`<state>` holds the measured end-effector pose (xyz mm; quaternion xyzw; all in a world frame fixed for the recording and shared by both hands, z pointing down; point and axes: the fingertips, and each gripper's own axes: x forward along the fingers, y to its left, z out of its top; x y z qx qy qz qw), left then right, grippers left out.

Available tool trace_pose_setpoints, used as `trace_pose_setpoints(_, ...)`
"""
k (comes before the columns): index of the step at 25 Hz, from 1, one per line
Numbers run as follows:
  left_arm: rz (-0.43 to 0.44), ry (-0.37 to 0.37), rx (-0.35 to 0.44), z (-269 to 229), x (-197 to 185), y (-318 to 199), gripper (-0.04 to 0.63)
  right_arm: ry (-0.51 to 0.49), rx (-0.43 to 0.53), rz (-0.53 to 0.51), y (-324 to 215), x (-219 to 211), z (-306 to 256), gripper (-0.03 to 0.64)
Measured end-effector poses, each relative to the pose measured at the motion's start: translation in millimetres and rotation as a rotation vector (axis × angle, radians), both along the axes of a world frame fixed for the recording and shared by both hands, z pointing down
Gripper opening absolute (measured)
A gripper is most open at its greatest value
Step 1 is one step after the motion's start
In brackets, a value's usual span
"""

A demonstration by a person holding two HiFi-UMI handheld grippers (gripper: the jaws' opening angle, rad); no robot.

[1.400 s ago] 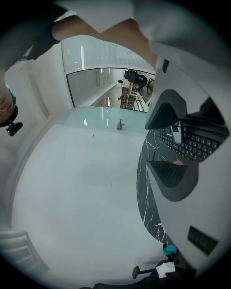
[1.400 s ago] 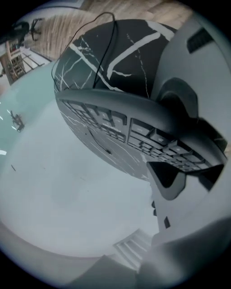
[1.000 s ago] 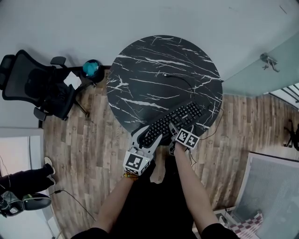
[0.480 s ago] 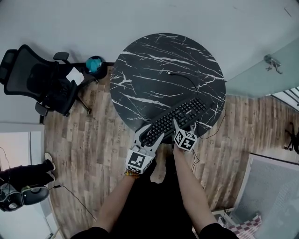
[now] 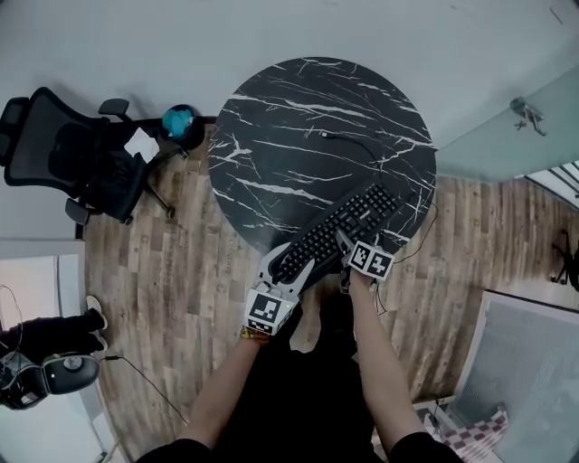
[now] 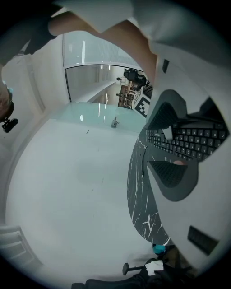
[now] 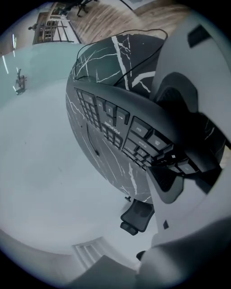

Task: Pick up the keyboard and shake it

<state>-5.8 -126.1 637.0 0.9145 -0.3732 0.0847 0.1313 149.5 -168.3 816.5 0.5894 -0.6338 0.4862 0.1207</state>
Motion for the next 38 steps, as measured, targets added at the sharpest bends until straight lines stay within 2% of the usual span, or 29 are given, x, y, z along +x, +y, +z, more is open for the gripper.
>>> trace_pose_setpoints(3, 0.029, -0.016, -0.014, 11.7, 8.8, 9.2, 0.221, -0.004, -0.034, -0.068, -2.2, 3.8, 1.0, 0.322)
trace_pose_setpoints(5, 0.038, -0.021, -0.022, 17.9, 11.1, 11.6, 0.222, 0.030, -0.028, -0.142, -10.7, 5.7, -1.9, 0.325)
trace_pose_setpoints(7, 0.038, -0.019, -0.031, 21.4, 12.6, 10.6, 0.221, 0.105, 0.016, -0.218, -23.8, 10.5, -7.6, 0.333)
trace_pose_setpoints(9, 0.047, -0.015, -0.037, 21.8, 16.6, 10.8, 0.221, 0.194, 0.108, -0.268, -37.3, 18.2, -13.2, 0.345)
trace_pose_setpoints(11, 0.070, -0.019, -0.031, 19.9, 22.2, 12.1, 0.221, 0.254, 0.185, -0.277, -46.9, 25.9, -15.9, 0.350)
trace_pose_setpoints(16, 0.081, -0.023, -0.008, 11.1, 27.4, 2.7, 0.222, 0.321, 0.278, -0.246, -59.2, 38.3, -21.6, 0.360)
trace_pose_setpoints(19, 0.084, -0.020, 0.002, 5.6, 28.7, 1.6, 0.221, 0.370, 0.324, -0.193, -59.0, 51.7, -27.1, 0.362)
trace_pose_setpoints(21, 0.085, -0.017, 0.005, 3.0, 28.8, 1.7, 0.221, 0.300, 0.345, -0.123, -58.1, 57.4, -26.7, 0.362)
trace_pose_setpoints(23, 0.084, -0.019, 0.002, 3.6, 27.6, 2.3, 0.221, 0.160, 0.362, -0.099, -56.0, 50.0, -23.3, 0.359)
trace_pose_setpoints(24, 0.085, -0.024, 0.000, 5.8, 27.7, 3.0, 0.221, 0.128, 0.355, -0.132, -53.5, 42.6, -19.9, 0.360)
trace_pose_setpoints(27, 0.102, -0.052, -0.017, 20.7, 33.2, 6.1, 0.222, 0.171, 0.290, -0.248, -45.8, 27.1, -9.1, 0.360)
trace_pose_setpoints(31, 0.132, -0.095, -0.017, 34.4, 44.6, 12.3, 0.222, 0.161, 0.212, -0.288, -41.6, 23.3, -5.9, 0.360)
trace_pose_setpoints(35, 0.165, -0.135, 0.014, 39.8, 52.1, 21.7, 0.221, 0.136, 0.056, -0.412, -26.9, 18.9, 2.2, 0.360)
trace_pose_setpoints(38, 0.168, -0.134, 0.028, 36.3, 55.3, 22.4, 0.221, 0.134, -0.065, -0.480, -17.1, 23.6, 7.3, 0.360)
